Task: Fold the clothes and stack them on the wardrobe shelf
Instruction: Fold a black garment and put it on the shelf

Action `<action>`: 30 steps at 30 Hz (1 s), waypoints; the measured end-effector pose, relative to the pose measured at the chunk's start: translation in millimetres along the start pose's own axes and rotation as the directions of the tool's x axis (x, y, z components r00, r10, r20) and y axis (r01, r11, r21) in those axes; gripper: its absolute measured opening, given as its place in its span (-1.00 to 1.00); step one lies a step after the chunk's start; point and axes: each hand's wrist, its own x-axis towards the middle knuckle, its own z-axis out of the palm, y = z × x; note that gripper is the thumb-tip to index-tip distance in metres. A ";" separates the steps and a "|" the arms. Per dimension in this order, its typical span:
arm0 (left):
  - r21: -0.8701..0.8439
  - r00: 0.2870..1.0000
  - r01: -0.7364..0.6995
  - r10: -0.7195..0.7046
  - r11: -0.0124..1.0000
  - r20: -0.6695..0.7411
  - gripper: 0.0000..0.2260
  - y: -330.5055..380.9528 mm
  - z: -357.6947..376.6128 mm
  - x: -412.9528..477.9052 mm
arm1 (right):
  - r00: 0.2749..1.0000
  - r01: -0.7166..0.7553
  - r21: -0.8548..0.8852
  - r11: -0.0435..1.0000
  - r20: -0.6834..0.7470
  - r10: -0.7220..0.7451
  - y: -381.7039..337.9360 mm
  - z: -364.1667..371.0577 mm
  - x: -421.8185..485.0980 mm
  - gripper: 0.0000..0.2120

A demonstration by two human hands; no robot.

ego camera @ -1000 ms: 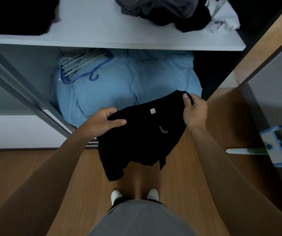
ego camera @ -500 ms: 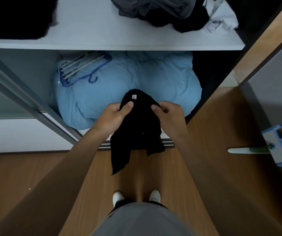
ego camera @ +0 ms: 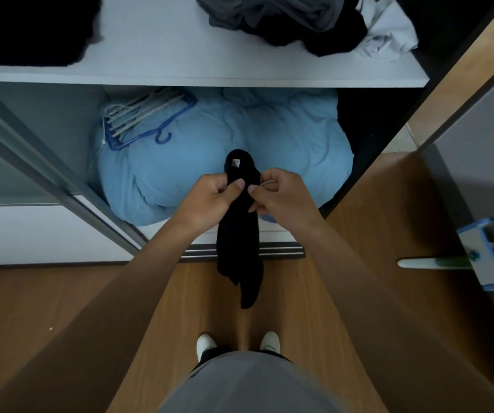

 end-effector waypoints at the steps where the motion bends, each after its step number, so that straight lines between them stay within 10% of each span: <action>1: -0.001 1.000 -0.014 0.014 1.000 0.019 -0.73 0.5 -0.3 -1.4 | 1.000 -0.004 -0.001 1.000 0.010 0.004 -0.1 0.0 -0.1 -0.94; 4: -0.035 0.989 -0.042 0.046 0.999 0.138 -0.97 1.6 -2.8 -6.0 | 0.997 -0.050 0.033 0.998 0.069 0.048 0.7 -0.9 -0.8 -0.91; 13: 0.178 0.968 -0.199 0.165 0.964 0.187 -0.65 -3.3 3.7 -9.3 | 0.992 -0.130 0.068 0.989 0.011 0.129 -0.3 -2.0 -7.3 -0.85; 25: 0.093 0.978 -0.185 0.174 0.978 0.118 -0.70 3.8 -3.1 -10.1 | 0.969 0.237 -0.250 0.939 -0.014 -0.248 -5.6 -8.5 -13.5 -0.93; 30: 0.143 0.960 -0.245 0.220 0.959 0.173 -0.66 10.0 -10.4 -14.3 | 0.914 0.402 -0.323 0.857 0.078 -0.399 -8.8 -21.5 -13.7 -0.59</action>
